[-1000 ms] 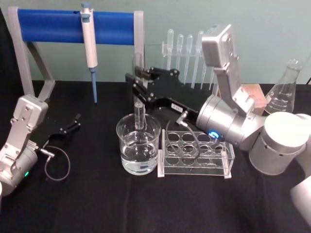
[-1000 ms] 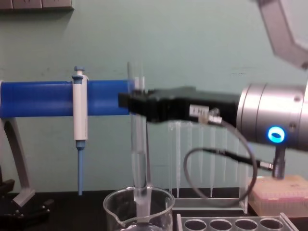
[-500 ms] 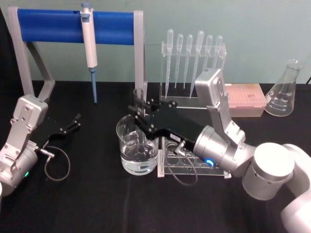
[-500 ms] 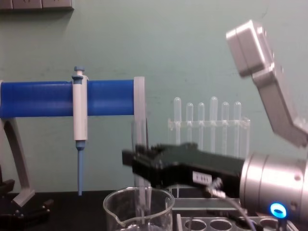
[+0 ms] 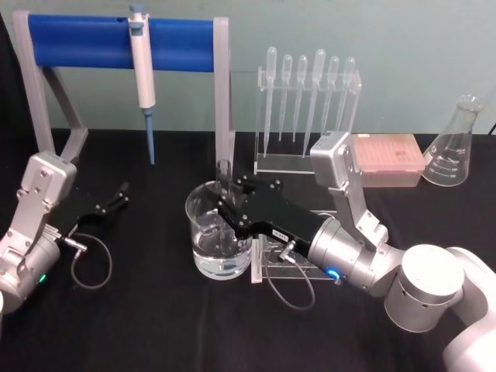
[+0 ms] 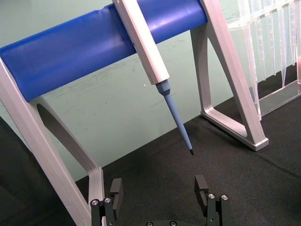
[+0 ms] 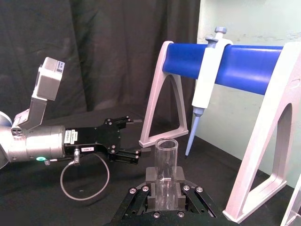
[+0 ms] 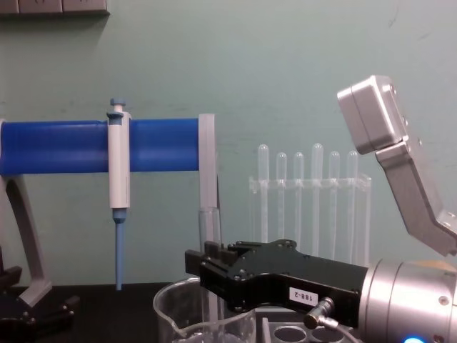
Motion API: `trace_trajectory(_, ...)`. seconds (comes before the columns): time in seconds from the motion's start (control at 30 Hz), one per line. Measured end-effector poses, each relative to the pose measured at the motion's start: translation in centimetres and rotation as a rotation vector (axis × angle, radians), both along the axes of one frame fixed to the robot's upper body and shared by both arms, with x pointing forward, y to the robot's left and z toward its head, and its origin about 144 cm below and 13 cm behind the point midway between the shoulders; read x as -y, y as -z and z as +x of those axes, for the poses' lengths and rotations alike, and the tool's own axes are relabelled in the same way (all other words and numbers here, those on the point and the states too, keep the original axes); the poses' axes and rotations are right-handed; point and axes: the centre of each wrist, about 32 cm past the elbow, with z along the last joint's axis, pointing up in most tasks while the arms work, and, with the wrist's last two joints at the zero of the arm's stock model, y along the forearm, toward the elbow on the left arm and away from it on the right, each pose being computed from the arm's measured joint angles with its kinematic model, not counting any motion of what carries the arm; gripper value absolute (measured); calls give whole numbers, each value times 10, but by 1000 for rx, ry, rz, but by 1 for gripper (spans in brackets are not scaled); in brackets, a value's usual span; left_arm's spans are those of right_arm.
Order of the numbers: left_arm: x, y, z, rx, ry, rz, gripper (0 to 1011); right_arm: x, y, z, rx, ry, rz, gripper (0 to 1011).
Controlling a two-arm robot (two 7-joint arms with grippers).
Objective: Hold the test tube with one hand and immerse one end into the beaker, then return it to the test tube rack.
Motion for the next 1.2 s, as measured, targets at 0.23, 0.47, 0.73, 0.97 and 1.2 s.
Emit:
trace_trajectory(0.23,0,0,0,0,0,0,1000,0,0,0,1,0,0,225)
trace_trajectory(0.47,0,0,0,0,0,0,1000,0,-1,0,1,0,0,225)
trace_trajectory(0.73,0,0,0,0,0,0,1000,0,-1,0,2,-1,0,225)
trace_trajectory(0.97,0,0,0,0,0,0,1000,0,-1,0,2,-1,0,225)
trace_trajectory(1.2,0,0,0,0,0,0,1000,0,-1,0,1,-1,0,225)
